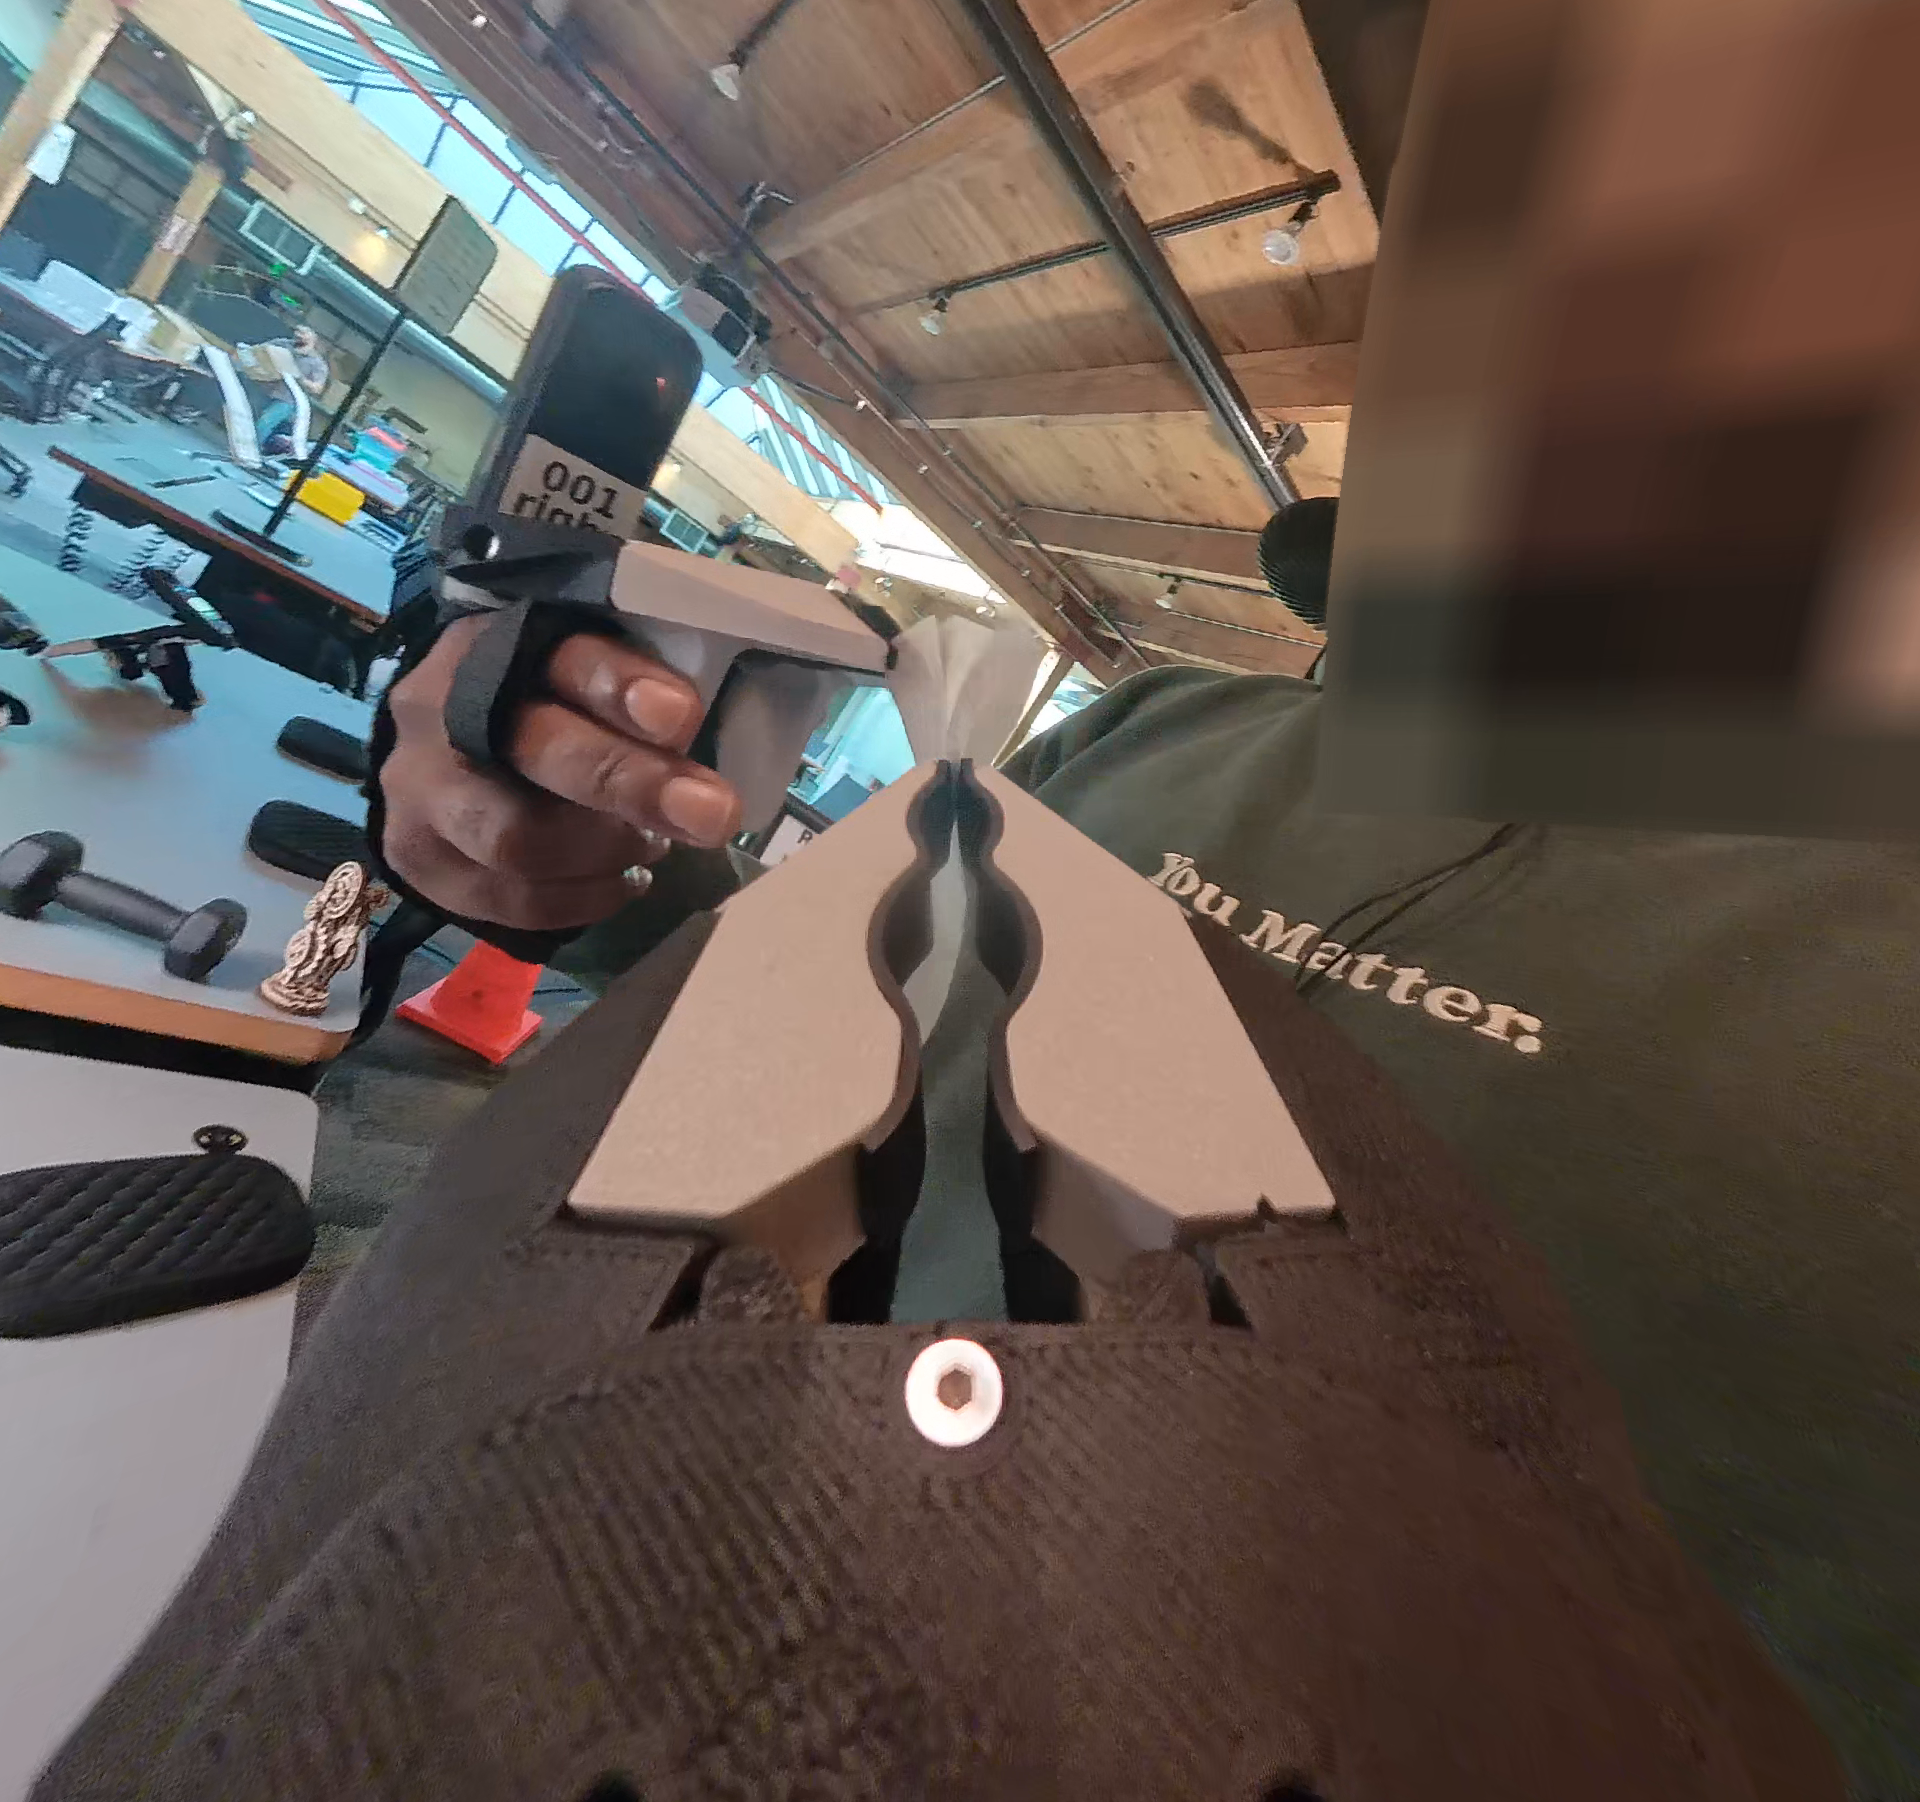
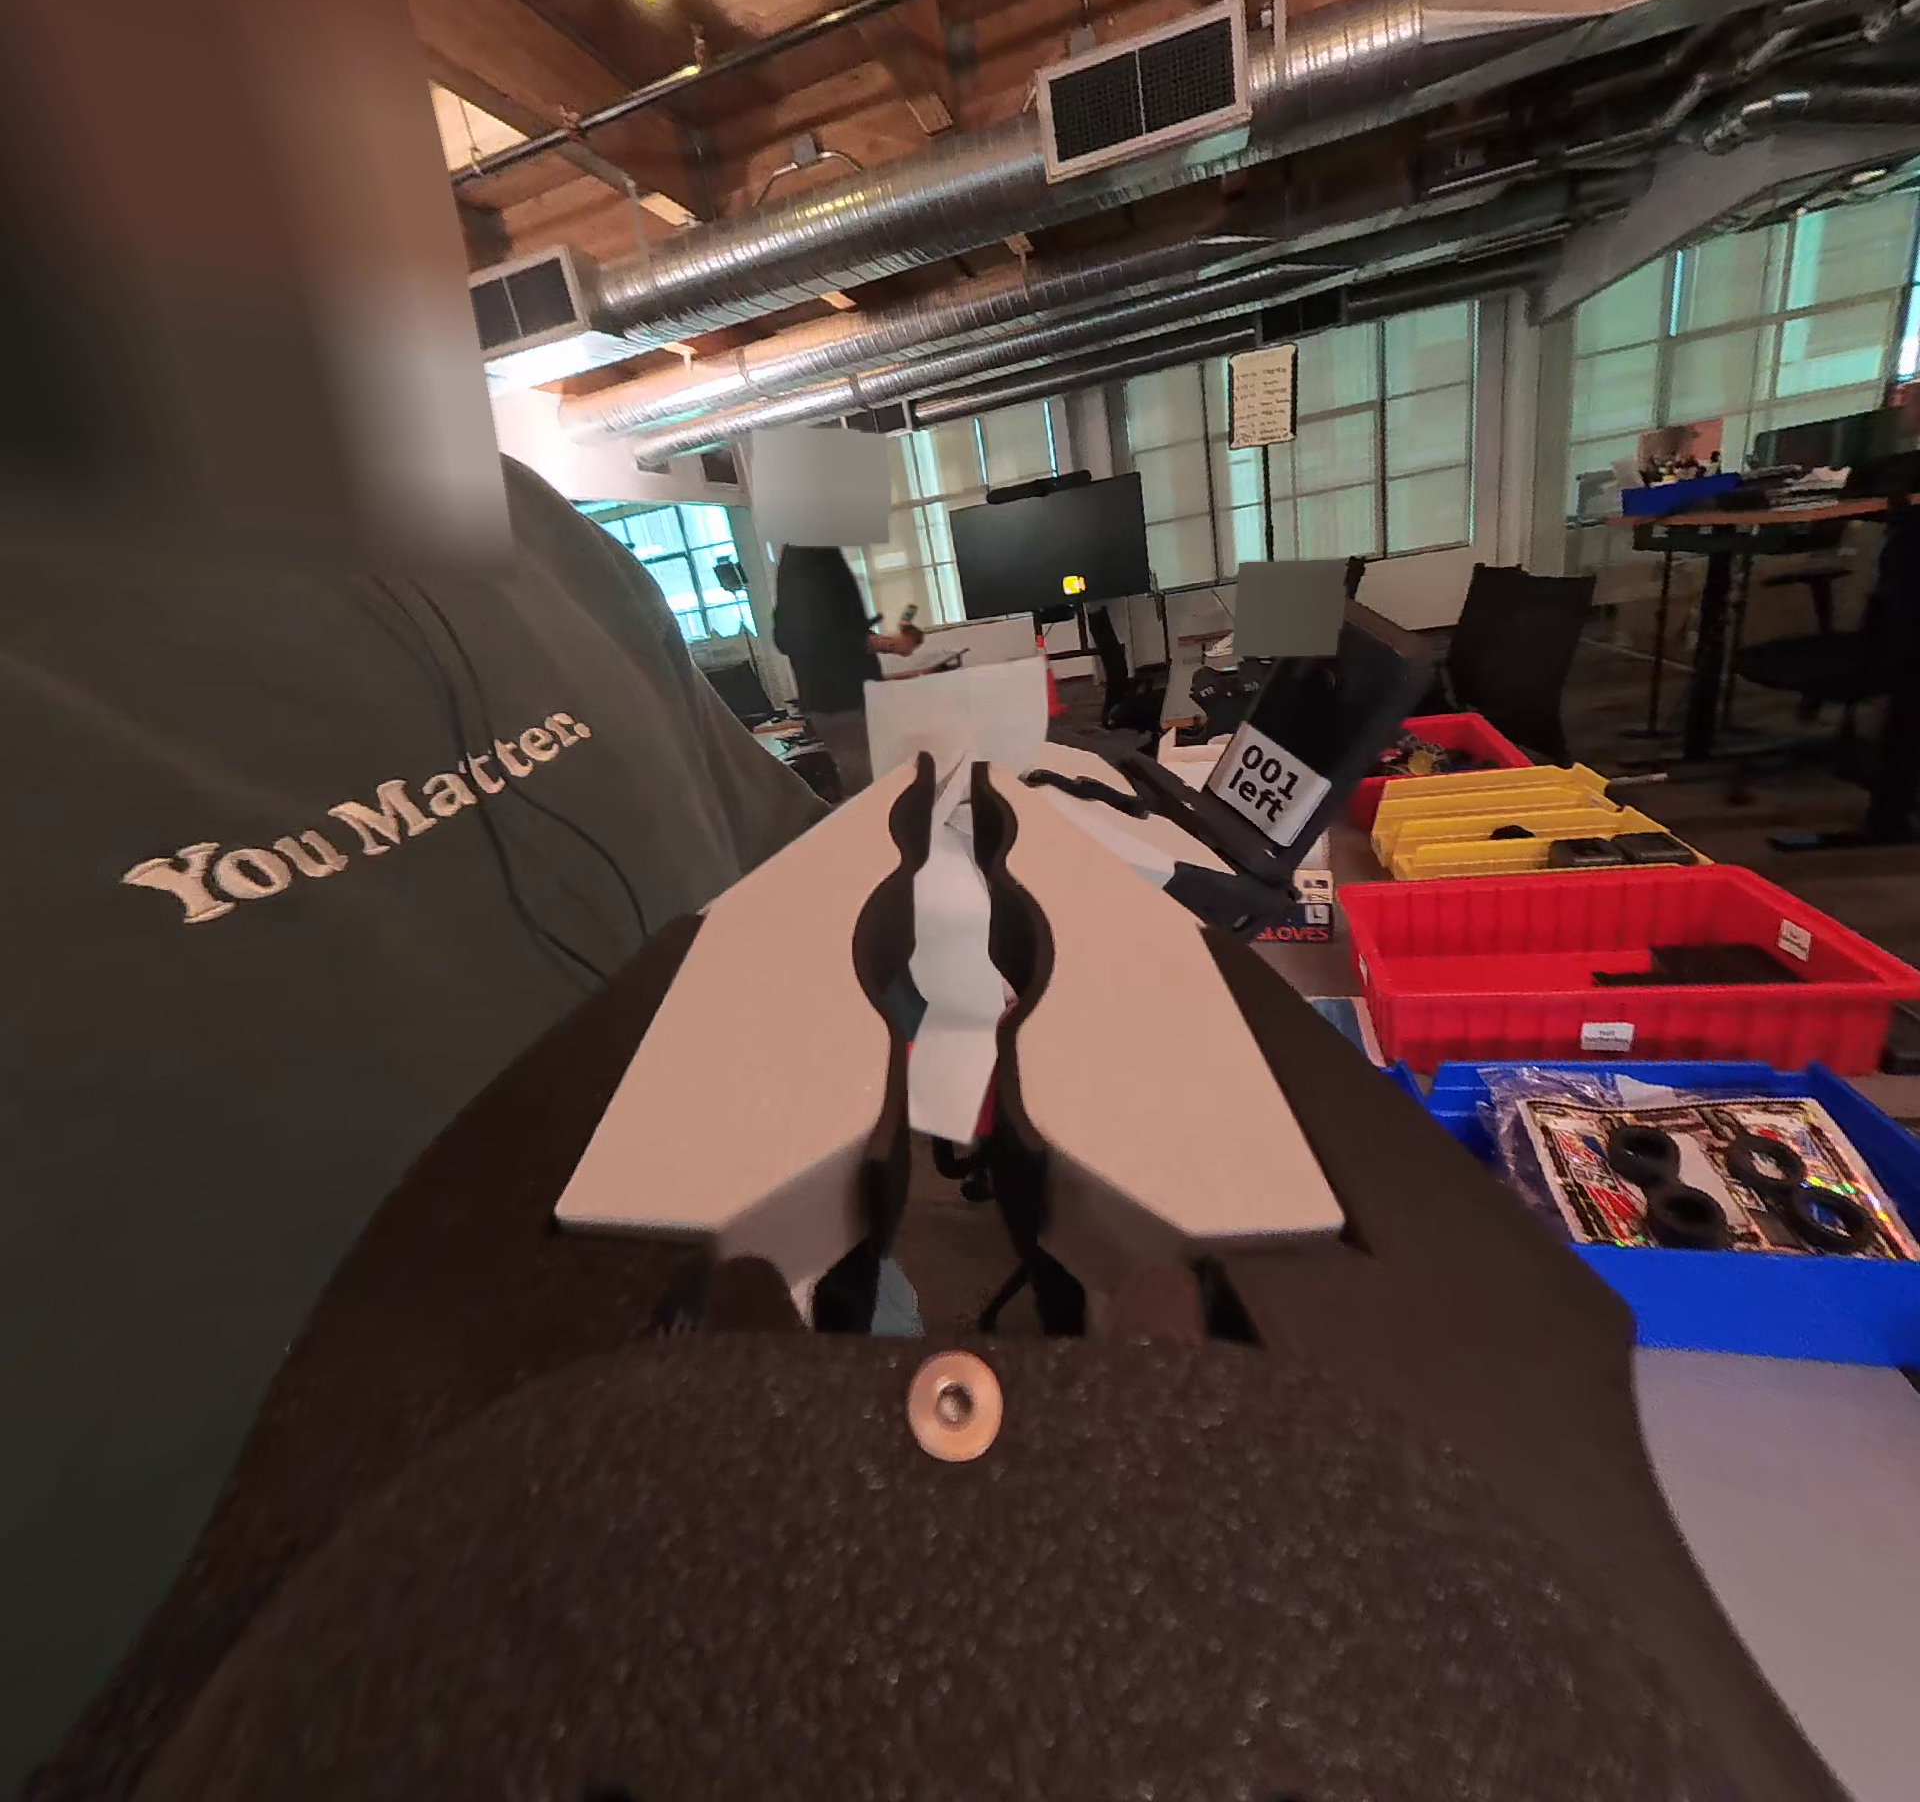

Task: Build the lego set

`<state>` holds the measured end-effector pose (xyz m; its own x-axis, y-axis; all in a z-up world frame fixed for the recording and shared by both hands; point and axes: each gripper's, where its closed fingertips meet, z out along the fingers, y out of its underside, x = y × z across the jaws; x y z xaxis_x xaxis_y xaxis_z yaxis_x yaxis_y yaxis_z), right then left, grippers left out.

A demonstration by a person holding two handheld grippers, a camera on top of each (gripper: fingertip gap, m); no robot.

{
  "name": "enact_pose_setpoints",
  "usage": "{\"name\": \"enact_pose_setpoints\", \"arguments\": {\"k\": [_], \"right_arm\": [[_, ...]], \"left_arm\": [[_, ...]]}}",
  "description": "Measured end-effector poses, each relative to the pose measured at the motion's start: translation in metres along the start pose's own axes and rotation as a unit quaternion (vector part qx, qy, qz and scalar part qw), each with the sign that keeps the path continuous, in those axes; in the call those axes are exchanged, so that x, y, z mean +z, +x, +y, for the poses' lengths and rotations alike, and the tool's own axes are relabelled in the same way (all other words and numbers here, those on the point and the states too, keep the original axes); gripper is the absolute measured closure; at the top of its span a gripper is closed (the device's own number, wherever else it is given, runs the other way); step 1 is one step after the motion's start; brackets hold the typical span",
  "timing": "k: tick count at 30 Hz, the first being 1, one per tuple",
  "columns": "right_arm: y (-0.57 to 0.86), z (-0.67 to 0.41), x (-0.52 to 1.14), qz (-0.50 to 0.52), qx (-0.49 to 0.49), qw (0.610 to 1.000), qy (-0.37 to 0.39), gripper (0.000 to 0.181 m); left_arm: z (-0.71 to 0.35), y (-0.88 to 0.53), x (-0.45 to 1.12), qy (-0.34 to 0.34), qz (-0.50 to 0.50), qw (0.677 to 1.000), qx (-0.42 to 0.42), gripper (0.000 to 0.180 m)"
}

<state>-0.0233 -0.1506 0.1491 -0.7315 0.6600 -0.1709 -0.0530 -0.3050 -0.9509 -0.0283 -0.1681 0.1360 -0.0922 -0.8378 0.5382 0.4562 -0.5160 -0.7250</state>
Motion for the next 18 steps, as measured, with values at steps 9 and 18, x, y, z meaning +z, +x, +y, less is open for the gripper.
{"name": "enact_pose_setpoints", "arguments": {"k": [9, 18], "right_arm": [[-0.006, 0.007, 0.004, -0.017, 0.0, 1.0, -0.018, 0.175], [0.023, 0.022, -0.03, 0.063, 0.019, 0.994, -0.091, 0.181]], "left_arm": [[0.003, 0.002, 0.006, -0.007, 0.011, 1.0, 0.005, 0.18], [-0.017, -0.02, -0.033, 0.012, -0.102, 0.994, 0.047, 0.18]]}}
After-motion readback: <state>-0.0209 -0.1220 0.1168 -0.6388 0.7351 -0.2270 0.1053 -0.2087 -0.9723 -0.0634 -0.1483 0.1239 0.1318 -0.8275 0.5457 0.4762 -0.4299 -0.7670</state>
